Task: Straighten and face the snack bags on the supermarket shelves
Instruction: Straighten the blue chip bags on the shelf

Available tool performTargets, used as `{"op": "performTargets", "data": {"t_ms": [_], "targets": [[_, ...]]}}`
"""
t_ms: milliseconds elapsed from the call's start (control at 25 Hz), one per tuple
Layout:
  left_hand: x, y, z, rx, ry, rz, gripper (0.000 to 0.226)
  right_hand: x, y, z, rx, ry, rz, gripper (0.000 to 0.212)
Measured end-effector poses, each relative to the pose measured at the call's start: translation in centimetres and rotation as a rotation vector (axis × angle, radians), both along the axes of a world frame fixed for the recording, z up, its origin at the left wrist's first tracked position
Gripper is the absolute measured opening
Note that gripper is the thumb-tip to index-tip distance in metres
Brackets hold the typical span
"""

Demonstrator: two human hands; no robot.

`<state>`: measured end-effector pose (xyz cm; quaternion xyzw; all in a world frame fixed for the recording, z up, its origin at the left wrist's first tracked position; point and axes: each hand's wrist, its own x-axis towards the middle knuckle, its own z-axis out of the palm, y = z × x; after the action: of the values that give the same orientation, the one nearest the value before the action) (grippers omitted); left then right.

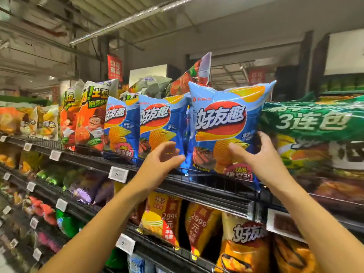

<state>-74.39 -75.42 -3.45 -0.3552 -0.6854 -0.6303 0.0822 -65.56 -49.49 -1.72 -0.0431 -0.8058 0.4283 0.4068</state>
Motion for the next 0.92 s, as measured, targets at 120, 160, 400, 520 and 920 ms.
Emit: {"op": "performTargets", "data": {"t_ms": [120,160,400,520,920], "targets": [[-2.8,3.2,2.9,-0.157,0.058,-0.098,0.083,0.4,-0.4,-0.1,0.056,0.0,-0.015,0.088],[-3.7,3.9,3.3,-0.219,0.046,-0.136,0.091,0.5,-0.6,-0.1,0.07,-0.002,-0.024,0.078],[-8.5,5.4,2.4,-0.38,0.084,-0.345,0.086,0.3,-1.3,-0.5,-0.041,0.033,-0.07,0.115],[-9.0,6.0,1.9,-0.27,0.161,-0.393,0.084,0.4,-1.8,-0.9,-0.083,0.1,-0.075,0.116],[-9.8,5.5,0.8,-0.073,0.153,-0.665,0.076,-0.5,-4.0,-3.4,-0.168,0.198,-0.178,0.099]]}}
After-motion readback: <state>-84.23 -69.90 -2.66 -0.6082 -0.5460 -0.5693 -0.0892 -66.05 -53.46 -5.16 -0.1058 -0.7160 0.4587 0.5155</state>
